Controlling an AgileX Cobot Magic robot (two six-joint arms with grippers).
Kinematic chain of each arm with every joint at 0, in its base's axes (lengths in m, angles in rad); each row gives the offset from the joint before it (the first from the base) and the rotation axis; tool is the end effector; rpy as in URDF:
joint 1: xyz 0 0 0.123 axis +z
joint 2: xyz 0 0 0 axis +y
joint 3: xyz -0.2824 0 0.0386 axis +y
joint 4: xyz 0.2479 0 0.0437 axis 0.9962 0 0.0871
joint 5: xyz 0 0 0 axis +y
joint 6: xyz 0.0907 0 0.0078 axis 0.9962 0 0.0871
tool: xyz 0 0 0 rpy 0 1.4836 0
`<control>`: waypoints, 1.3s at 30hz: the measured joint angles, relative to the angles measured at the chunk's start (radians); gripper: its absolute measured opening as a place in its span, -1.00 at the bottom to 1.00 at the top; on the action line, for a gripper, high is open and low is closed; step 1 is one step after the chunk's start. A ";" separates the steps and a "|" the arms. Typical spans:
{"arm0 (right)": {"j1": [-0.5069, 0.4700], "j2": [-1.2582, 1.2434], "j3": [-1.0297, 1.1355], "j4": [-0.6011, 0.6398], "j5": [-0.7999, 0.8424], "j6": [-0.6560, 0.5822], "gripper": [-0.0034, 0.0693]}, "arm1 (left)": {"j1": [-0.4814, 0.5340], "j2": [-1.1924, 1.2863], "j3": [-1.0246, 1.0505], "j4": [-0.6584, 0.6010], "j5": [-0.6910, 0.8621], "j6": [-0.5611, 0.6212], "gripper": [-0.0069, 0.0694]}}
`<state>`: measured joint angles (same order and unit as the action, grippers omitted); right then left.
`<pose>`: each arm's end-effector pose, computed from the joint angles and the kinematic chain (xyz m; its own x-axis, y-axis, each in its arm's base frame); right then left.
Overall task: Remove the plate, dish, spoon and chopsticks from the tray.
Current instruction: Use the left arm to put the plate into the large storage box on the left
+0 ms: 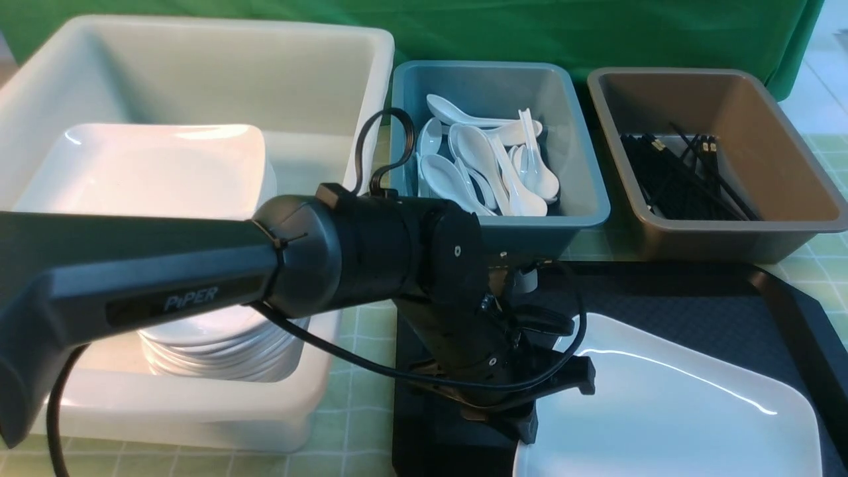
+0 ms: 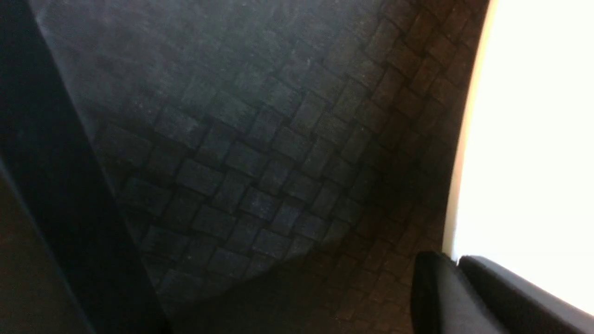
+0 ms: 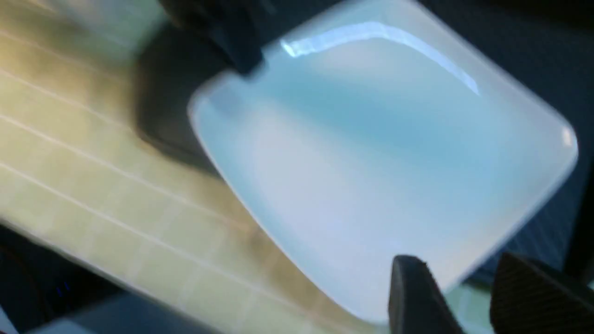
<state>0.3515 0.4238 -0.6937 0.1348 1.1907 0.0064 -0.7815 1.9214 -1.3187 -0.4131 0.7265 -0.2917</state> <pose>0.0398 0.0267 0.3158 -0.7158 -0.2026 -0.6682 -0.3807 0.9155 0.1302 0.2626 -0.2948 0.1887 -0.9699 0.1865 -0.1564 0.2356 0.8803 -0.4117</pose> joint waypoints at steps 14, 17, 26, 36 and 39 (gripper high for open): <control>0.000 0.379 0.112 -0.314 -0.089 0.228 -0.91 | 0.005 0.000 0.000 -0.004 0.002 0.005 -0.80; 0.000 0.444 0.112 -0.321 -0.191 0.296 -0.81 | 0.005 0.000 0.000 -0.005 0.005 0.005 -0.80; -0.032 0.650 0.112 -0.311 -0.311 0.414 -0.33 | 0.005 0.000 0.000 -0.005 0.009 0.007 -0.80; -0.250 0.835 0.112 -0.128 -0.427 0.260 -0.19 | 0.005 0.000 0.000 -0.004 0.009 0.012 -0.80; -0.266 0.888 0.112 -0.111 -0.447 0.241 -0.18 | 0.005 0.000 0.000 -0.004 0.009 0.012 -0.80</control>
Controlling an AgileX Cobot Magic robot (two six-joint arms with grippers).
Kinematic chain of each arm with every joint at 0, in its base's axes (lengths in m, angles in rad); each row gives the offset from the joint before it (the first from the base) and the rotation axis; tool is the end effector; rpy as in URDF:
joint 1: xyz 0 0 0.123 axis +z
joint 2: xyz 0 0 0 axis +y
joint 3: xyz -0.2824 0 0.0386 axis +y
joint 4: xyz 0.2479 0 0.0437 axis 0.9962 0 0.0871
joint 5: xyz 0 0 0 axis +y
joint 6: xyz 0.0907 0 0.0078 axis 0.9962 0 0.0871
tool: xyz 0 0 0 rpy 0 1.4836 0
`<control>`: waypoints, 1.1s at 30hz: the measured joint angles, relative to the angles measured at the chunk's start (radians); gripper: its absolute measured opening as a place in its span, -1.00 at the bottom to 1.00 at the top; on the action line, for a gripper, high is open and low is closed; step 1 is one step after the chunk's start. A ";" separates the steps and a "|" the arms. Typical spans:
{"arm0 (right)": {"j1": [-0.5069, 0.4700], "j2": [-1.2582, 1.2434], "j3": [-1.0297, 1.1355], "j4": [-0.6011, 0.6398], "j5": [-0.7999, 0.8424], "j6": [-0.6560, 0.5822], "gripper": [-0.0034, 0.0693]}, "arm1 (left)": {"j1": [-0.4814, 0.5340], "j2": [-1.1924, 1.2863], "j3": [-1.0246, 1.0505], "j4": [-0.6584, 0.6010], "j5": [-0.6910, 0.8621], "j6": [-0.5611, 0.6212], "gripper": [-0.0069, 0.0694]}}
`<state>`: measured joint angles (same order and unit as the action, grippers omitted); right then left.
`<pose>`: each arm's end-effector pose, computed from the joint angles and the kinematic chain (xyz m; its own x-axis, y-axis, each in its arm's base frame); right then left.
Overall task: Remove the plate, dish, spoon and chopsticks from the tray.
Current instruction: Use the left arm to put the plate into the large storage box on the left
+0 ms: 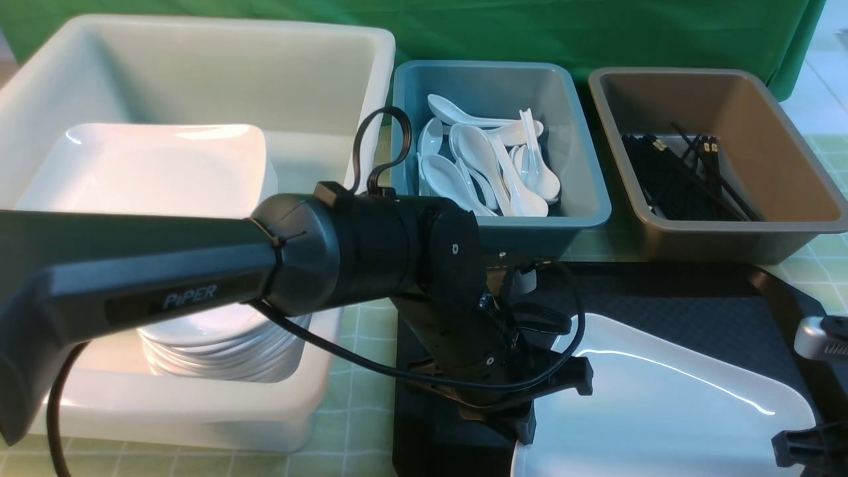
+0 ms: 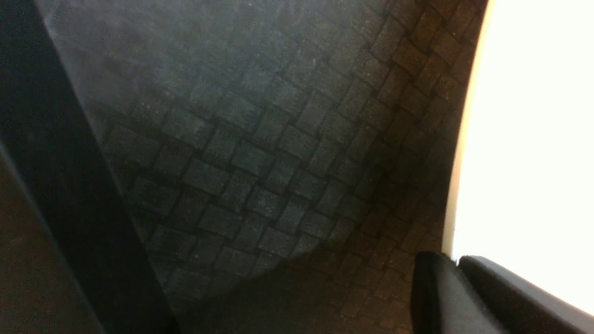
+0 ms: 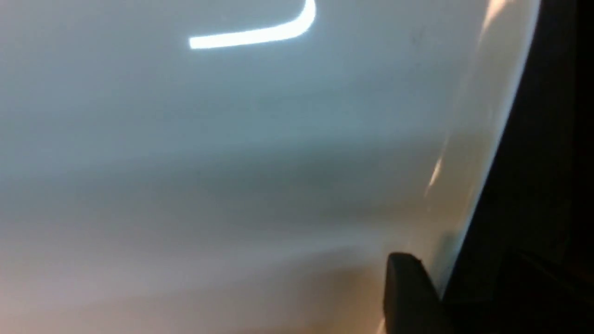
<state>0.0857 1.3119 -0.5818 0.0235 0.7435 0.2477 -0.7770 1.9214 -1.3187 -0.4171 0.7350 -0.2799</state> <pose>0.1946 0.0182 0.1836 -0.9684 0.1796 -0.1730 0.1711 0.9832 0.0631 0.2631 -0.2935 0.1886 -0.9692 0.1937 -0.1520 0.2402 0.8797 -0.4104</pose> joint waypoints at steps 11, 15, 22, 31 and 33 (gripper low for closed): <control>-0.008 0.093 -0.008 0.051 -0.087 -0.036 -0.45 | 0.000 -0.006 0.000 0.006 0.007 0.007 -0.79; -0.009 0.098 -0.010 0.072 -0.121 -0.053 -0.54 | 0.000 -0.010 0.000 0.019 0.025 0.004 -0.78; -0.010 0.102 -0.010 0.077 -0.134 -0.068 -0.54 | 0.002 -0.010 0.000 -0.016 0.035 0.075 -0.57; -0.010 0.103 -0.010 0.090 -0.151 -0.097 -0.59 | 0.003 0.042 0.000 -0.136 0.013 0.117 -0.01; -0.010 0.103 -0.010 0.096 -0.156 -0.101 -0.61 | 0.002 0.062 0.000 -0.160 0.008 0.130 0.01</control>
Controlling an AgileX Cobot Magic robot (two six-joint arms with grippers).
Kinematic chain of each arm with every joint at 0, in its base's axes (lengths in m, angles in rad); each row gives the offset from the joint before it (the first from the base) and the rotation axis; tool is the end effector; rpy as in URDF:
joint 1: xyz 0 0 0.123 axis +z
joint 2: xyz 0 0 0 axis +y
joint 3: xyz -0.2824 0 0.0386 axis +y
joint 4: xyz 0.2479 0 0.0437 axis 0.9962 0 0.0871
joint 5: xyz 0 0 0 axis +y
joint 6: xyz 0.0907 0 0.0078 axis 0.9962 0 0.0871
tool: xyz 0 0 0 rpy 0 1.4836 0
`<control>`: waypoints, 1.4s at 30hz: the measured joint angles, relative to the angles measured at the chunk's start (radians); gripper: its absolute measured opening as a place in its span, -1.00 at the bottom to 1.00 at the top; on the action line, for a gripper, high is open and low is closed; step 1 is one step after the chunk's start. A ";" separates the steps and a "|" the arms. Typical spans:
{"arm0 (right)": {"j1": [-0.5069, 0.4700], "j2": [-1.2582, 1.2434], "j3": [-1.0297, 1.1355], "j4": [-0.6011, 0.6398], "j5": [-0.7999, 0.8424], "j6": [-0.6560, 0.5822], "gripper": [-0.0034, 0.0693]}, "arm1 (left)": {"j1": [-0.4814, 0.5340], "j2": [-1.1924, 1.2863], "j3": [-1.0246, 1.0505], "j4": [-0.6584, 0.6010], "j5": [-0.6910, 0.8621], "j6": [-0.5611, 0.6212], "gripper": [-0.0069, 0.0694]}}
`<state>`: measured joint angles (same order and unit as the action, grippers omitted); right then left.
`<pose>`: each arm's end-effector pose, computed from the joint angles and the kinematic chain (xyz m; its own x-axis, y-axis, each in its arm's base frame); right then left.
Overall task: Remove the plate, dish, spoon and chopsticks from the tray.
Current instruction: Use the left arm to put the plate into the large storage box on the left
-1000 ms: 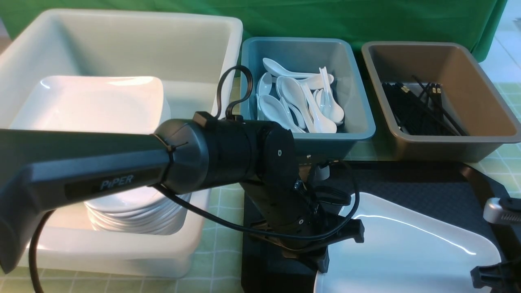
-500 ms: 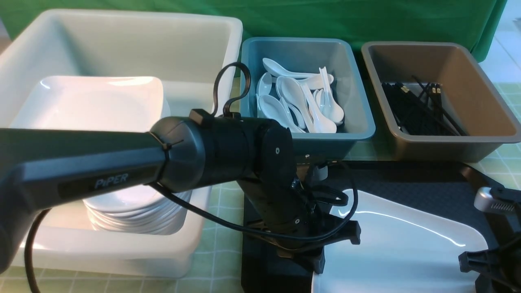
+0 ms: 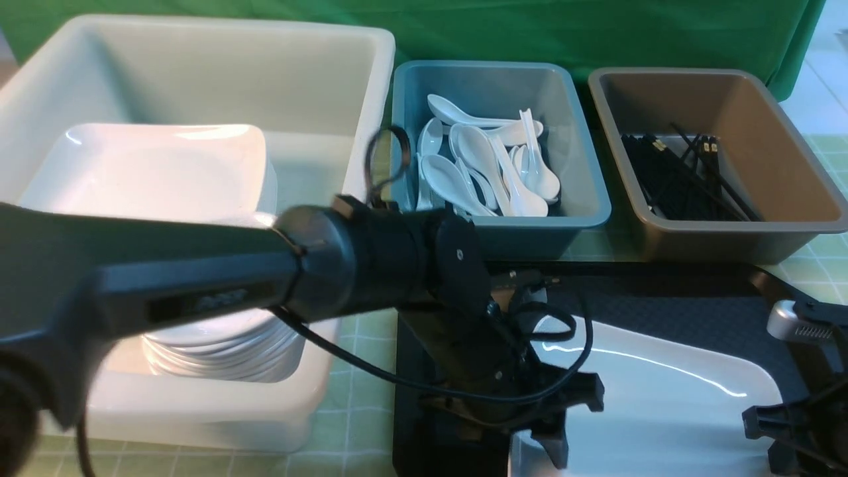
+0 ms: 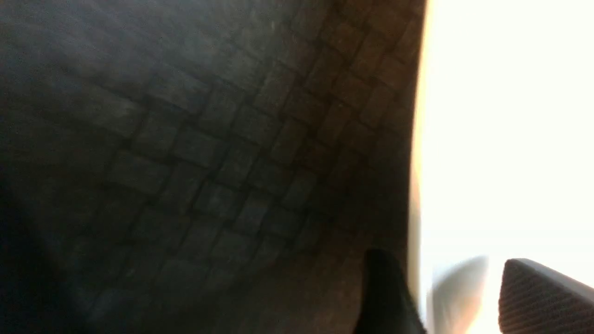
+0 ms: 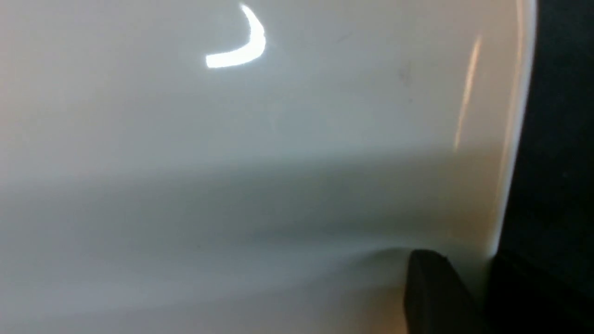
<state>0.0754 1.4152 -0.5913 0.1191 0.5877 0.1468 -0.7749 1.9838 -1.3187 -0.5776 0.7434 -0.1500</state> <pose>0.2161 0.0224 0.1677 -0.9594 0.1713 -0.2241 0.1467 0.9816 0.1221 0.2612 -0.3029 0.1677 -0.9723 0.2206 -0.0769 0.2303 0.8498 -0.4742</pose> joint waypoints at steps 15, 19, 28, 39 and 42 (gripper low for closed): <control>-0.007 -0.004 -0.005 -0.041 0.041 -0.014 -0.63 | 0.014 -0.008 0.000 -0.103 0.002 0.043 -0.46; -0.006 -0.059 -0.043 -0.039 0.166 -0.061 -0.49 | 0.011 -0.065 0.000 -0.088 -0.006 0.054 -0.64; 0.003 -0.321 -0.215 -0.009 0.287 -0.123 -0.12 | 0.004 -0.146 -0.001 -0.052 -0.019 0.053 -0.74; 0.003 -0.591 -0.311 -0.044 0.304 -0.141 -0.11 | 0.026 -0.240 0.000 -0.070 -0.018 0.061 -0.76; 0.003 -0.618 -0.312 -0.050 0.324 -0.141 -0.11 | 0.065 -0.281 0.000 -0.106 -0.016 0.072 -0.76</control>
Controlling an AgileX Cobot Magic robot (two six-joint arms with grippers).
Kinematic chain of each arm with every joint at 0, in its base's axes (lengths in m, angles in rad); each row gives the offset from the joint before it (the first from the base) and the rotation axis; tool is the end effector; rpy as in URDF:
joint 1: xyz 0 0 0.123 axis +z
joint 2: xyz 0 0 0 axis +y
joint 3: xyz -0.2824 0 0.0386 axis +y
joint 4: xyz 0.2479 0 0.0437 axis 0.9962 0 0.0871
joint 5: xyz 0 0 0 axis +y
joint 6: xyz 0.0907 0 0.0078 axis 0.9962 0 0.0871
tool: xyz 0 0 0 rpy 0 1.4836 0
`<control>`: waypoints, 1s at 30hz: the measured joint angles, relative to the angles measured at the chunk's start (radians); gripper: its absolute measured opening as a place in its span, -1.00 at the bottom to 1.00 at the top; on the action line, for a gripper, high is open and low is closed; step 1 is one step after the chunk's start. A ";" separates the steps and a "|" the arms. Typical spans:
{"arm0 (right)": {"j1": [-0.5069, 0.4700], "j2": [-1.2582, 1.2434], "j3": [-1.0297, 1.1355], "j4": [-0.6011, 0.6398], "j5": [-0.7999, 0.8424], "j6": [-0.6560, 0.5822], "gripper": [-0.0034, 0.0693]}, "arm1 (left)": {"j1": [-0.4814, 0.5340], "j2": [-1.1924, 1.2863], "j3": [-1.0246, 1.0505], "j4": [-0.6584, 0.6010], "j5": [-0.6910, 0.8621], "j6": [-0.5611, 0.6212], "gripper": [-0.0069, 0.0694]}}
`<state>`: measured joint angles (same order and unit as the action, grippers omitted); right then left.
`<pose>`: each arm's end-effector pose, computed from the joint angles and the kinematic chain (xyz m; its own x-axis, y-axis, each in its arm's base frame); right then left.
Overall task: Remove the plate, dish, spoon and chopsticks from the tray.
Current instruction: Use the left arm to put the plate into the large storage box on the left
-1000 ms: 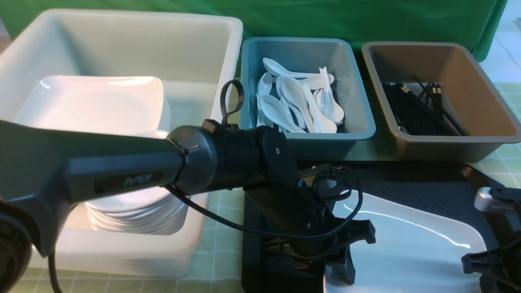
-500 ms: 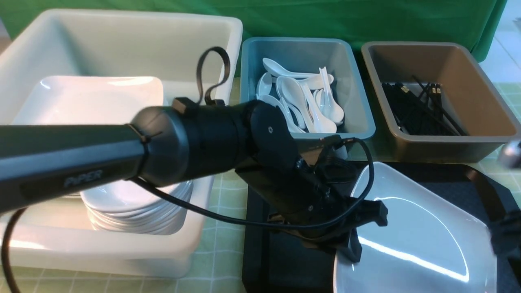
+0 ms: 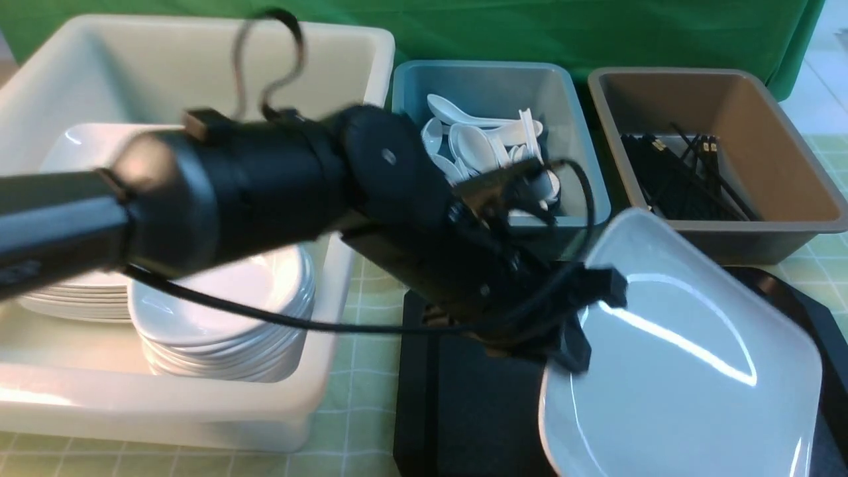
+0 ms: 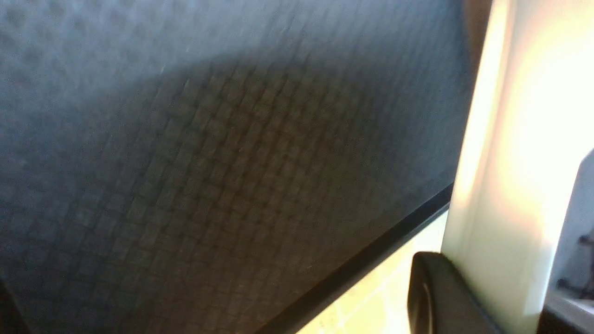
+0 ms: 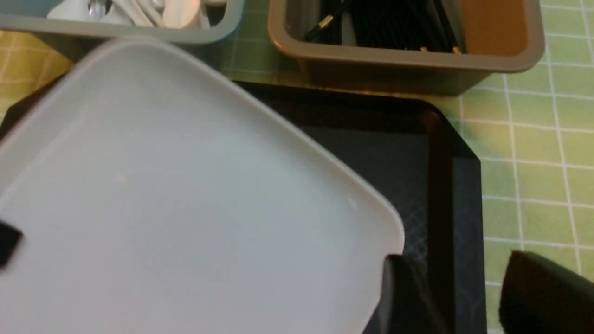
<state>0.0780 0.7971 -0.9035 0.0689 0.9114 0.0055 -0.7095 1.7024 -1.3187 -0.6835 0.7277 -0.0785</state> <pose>0.1398 0.0159 0.3620 -0.6598 -0.0038 -0.7514 -0.0873 0.9936 0.0717 0.2578 -0.2719 0.2808 -0.9440 0.1108 -0.3109 0.2920 0.7194 -0.6303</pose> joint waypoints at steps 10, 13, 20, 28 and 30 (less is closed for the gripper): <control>0.000 -0.002 0.000 -0.008 0.029 -0.006 -0.11 | 0.334 -0.180 0.002 -0.243 0.105 0.174 -0.76; 0.000 -0.002 0.000 -0.008 0.029 -0.011 -0.11 | 0.508 -0.244 0.002 -0.278 0.185 0.204 -0.76; 0.000 -0.002 0.000 -0.009 0.029 -0.019 -0.11 | 1.043 -0.311 0.002 -0.323 0.380 0.279 -0.76; 0.000 -0.002 0.000 -0.009 0.029 -0.019 -0.11 | 1.396 -0.272 0.002 -0.262 0.426 0.345 -0.76; 0.000 -0.002 0.000 -0.009 0.029 -0.020 -0.11 | 1.423 -0.261 0.002 -0.217 0.406 0.347 -0.76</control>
<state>0.0780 0.7947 -0.9035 0.0600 0.9404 -0.0148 0.7132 1.4419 -1.3165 -0.9002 1.1332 0.2680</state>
